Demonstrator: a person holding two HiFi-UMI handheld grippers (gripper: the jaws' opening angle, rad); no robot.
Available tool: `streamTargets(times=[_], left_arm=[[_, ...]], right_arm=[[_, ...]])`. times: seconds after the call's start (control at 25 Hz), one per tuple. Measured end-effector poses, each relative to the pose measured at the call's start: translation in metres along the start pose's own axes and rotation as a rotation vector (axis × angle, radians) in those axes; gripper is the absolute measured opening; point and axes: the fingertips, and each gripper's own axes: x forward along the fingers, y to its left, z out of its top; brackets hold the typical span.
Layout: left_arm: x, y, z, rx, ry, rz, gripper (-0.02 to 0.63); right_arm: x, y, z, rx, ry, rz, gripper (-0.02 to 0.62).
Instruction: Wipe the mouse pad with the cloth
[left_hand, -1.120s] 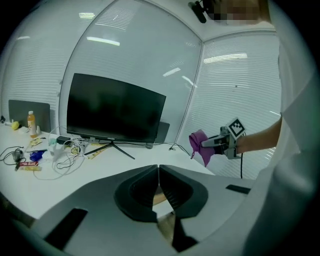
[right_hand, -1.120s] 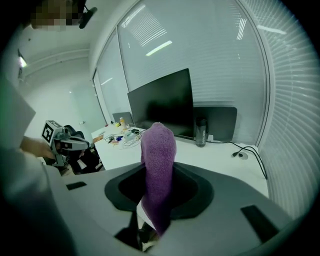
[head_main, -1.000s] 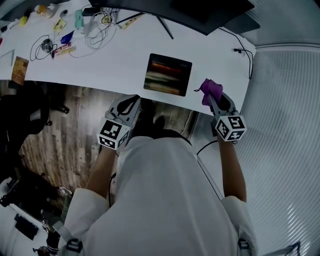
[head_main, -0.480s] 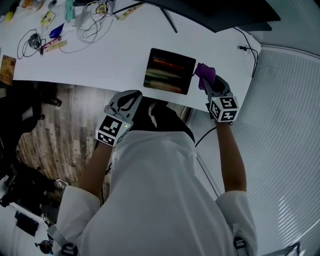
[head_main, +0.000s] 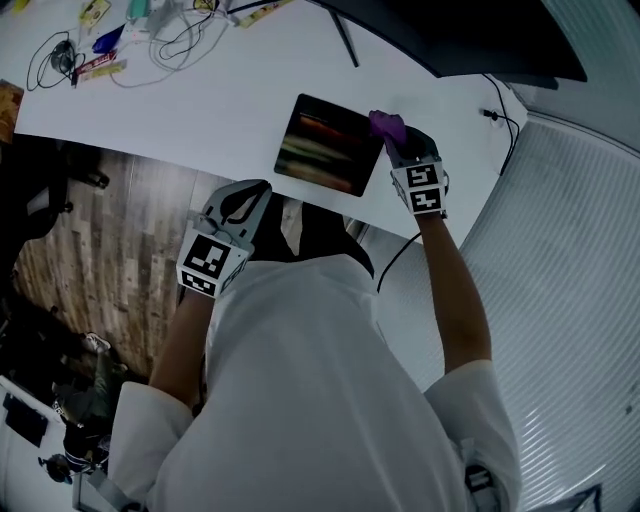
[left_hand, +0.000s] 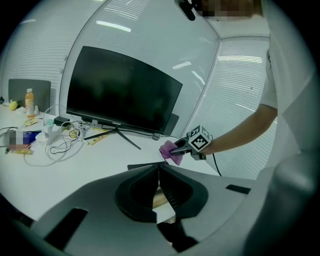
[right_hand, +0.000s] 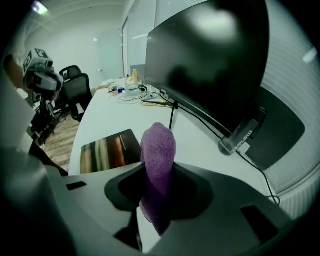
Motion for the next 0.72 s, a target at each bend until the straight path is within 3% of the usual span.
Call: streamTargets(times=[0.32, 0.72], left_arm=[[-0.002, 0.004, -0.016, -0.069, 0.018, 0.088, 0.023], [0.0, -0.004, -0.037, -0.094, 0.026, 0.102, 0.023]], right_arm=[[0.051, -0.017, -0.018, -0.207, 0.047, -0.061, 0.127], [0.048, 0.042, -0.044, -0.257, 0.033, -0.018, 0.127]])
